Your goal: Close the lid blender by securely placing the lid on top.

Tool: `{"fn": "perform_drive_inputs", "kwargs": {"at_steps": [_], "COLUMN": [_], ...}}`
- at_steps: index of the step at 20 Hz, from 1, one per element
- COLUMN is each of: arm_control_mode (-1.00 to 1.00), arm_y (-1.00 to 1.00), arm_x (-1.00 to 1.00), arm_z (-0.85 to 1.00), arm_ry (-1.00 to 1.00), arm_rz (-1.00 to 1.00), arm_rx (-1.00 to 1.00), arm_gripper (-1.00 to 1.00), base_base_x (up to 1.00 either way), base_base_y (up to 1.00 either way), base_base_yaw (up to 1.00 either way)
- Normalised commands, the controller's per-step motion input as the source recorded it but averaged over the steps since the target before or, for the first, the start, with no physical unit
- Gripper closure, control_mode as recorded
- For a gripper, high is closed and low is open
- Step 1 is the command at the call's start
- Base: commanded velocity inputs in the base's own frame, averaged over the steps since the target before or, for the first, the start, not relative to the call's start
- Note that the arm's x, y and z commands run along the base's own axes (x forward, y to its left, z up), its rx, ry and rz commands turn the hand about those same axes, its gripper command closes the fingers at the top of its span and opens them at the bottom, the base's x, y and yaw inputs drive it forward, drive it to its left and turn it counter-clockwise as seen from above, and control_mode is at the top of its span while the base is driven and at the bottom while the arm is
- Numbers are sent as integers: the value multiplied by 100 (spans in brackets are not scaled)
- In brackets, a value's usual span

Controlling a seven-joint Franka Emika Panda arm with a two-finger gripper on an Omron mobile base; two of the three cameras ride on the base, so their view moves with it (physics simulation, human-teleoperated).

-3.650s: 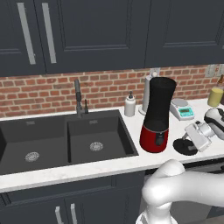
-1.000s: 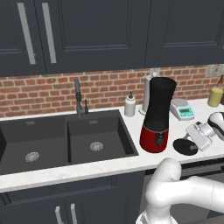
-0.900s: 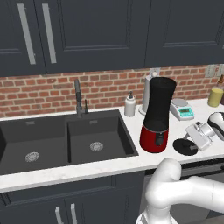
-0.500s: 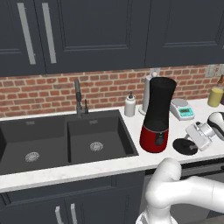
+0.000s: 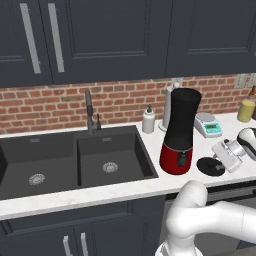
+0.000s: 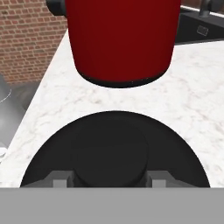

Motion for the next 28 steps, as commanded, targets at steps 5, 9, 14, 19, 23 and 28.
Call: {"fn": "perform_drive_inputs", "kwargs": {"at_steps": [5, 9, 14, 19, 23, 28], "arm_control_mode": [-100, -100, -100, -100, -100, -100], "arm_y": [-3, -12, -14, -10, -7, -3], "arm_x": [-8, -23, -27, -8, 0, 0], "arm_z": [7, 46, 71, 98, 100, 100], "arm_ry": [-4, -18, -24, -24, -24, -22], "arm_rz": [0, 0, 0, -4, -7, -6], "arm_rx": [1, 6, 9, 9, 8, 6], "arm_gripper": [100, 100, 100, 100, 100, 100], "base_base_x": [0, 0, 0, 0, 0, 0], "base_base_y": [0, 0, 0, 0, 0, 0], "base_base_yaw": [0, 0, 0, 0, 0, 0]}}
